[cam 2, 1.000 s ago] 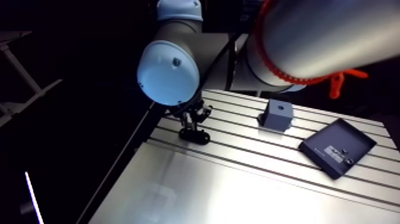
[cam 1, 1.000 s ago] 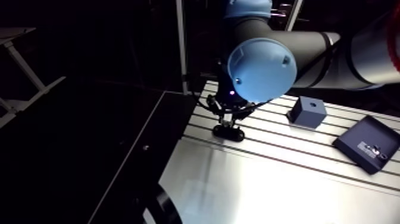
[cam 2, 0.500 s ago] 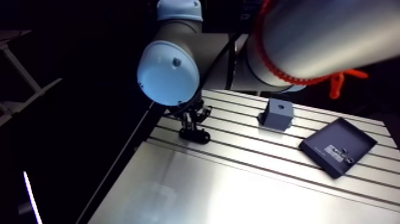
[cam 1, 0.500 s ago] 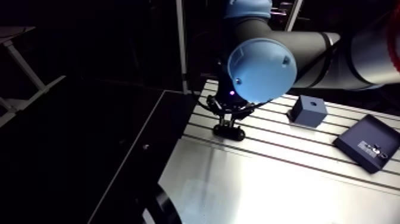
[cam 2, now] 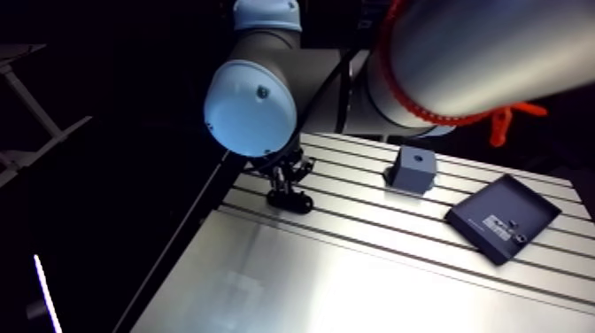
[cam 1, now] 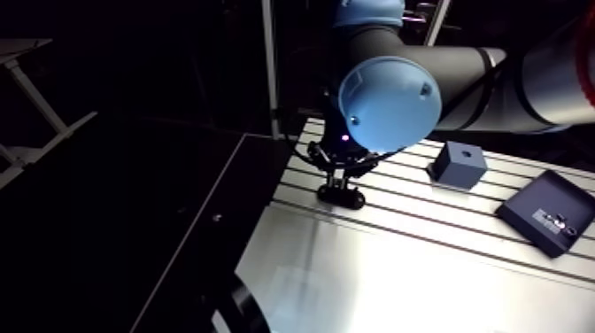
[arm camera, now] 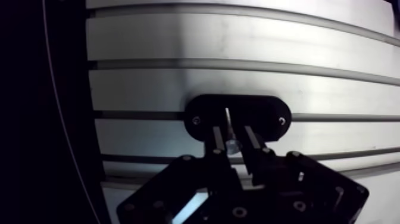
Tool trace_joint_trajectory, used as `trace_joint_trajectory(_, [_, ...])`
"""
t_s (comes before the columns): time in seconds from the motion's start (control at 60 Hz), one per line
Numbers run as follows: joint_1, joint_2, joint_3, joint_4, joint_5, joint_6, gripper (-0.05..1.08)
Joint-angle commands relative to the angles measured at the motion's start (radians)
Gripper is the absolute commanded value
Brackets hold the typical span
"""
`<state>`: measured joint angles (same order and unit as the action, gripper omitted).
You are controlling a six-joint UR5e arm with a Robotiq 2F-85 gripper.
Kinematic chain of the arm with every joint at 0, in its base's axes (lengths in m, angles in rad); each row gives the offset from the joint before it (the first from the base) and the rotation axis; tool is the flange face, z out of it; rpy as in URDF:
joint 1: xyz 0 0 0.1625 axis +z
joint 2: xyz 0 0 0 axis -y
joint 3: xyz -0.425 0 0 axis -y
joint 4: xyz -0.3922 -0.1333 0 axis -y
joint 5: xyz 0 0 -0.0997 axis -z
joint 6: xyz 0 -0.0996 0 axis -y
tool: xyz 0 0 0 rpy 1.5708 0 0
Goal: Pick up the M10 bolt and insert it into the hex recess until seated.
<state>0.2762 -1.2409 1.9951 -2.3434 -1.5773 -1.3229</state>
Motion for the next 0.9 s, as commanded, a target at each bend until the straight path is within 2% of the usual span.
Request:
trace_joint_trajectory(0.017, [0.000,-0.001,0.000,0.000,0.001,0.000,0.76])
trace_joint_trajectory(0.3, [-0.002,-0.017,-0.006,0.002,0.000,-0.003,0.81])
trace_joint_trajectory(0.567, [-0.003,-0.063,-0.021,0.031,-0.008,-0.011,0.84])
trace_joint_trajectory(0.7, [-0.015,-0.088,-0.049,0.086,-0.008,-0.016,0.84])
trace_joint_trajectory(0.767, [-0.024,-0.104,-0.072,0.127,-0.003,-0.025,0.84])
trace_joint_trajectory(0.8, [-0.035,-0.115,-0.100,0.168,-0.001,-0.058,0.84])
trace_joint_trajectory(0.9, [-0.059,-0.128,-0.140,0.207,0.000,-0.134,0.84])
